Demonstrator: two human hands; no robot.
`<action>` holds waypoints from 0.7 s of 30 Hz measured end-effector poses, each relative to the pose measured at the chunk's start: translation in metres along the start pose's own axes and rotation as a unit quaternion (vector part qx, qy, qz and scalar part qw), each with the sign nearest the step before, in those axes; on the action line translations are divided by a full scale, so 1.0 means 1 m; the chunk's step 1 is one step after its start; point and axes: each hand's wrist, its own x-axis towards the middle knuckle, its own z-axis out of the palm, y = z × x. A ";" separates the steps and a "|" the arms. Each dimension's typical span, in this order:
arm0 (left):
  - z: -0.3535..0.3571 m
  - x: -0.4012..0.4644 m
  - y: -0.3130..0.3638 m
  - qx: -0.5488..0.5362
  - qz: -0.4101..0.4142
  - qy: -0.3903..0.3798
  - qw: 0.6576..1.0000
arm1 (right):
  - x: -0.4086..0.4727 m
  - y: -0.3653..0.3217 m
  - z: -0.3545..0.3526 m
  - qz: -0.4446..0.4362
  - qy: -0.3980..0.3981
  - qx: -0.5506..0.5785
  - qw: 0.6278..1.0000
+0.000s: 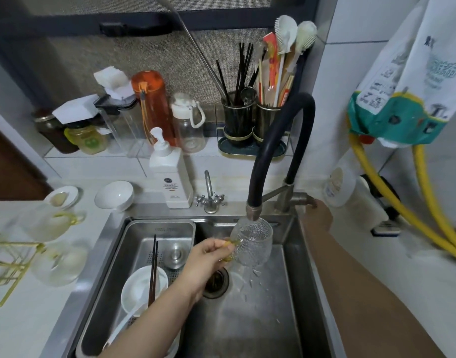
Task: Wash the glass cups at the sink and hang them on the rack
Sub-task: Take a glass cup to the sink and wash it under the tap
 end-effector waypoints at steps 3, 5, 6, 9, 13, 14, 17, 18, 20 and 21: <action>-0.001 0.000 0.001 -0.003 0.005 -0.001 1.000 | 0.004 0.000 0.000 -0.007 0.010 -0.012 1.000; -0.001 -0.001 0.002 -0.007 0.008 -0.001 1.000 | 0.010 0.001 -0.002 -0.014 0.005 -0.021 1.000; -0.002 -0.002 0.003 -0.009 0.011 0.001 1.000 | 0.014 0.001 -0.002 -0.018 -0.002 -0.026 0.999; -0.004 -0.004 0.004 -0.016 0.013 0.002 1.000 | 0.023 0.004 -0.003 -0.025 -0.014 -0.056 0.998; -0.006 -0.004 0.004 -0.020 0.016 -0.001 1.000 | 0.028 0.006 -0.002 -0.032 -0.011 -0.076 0.997; -0.008 -0.005 0.003 -0.017 0.016 -0.003 1.000 | 0.029 0.006 -0.001 -0.036 -0.012 -0.084 0.996; -0.010 -0.005 0.001 -0.015 0.015 -0.011 1.000 | 0.033 0.009 0.000 -0.040 -0.014 -0.103 0.994; -0.011 -0.005 0.000 -0.015 0.014 -0.013 1.000 | 0.034 0.010 0.001 -0.040 -0.013 -0.105 0.994; -0.012 -0.006 -0.001 -0.014 0.014 -0.016 1.000 | 0.036 0.011 0.001 -0.041 -0.013 -0.111 0.993; -0.013 -0.006 -0.002 -0.014 0.012 -0.016 1.000 | 0.036 0.011 0.001 -0.043 -0.014 -0.114 0.992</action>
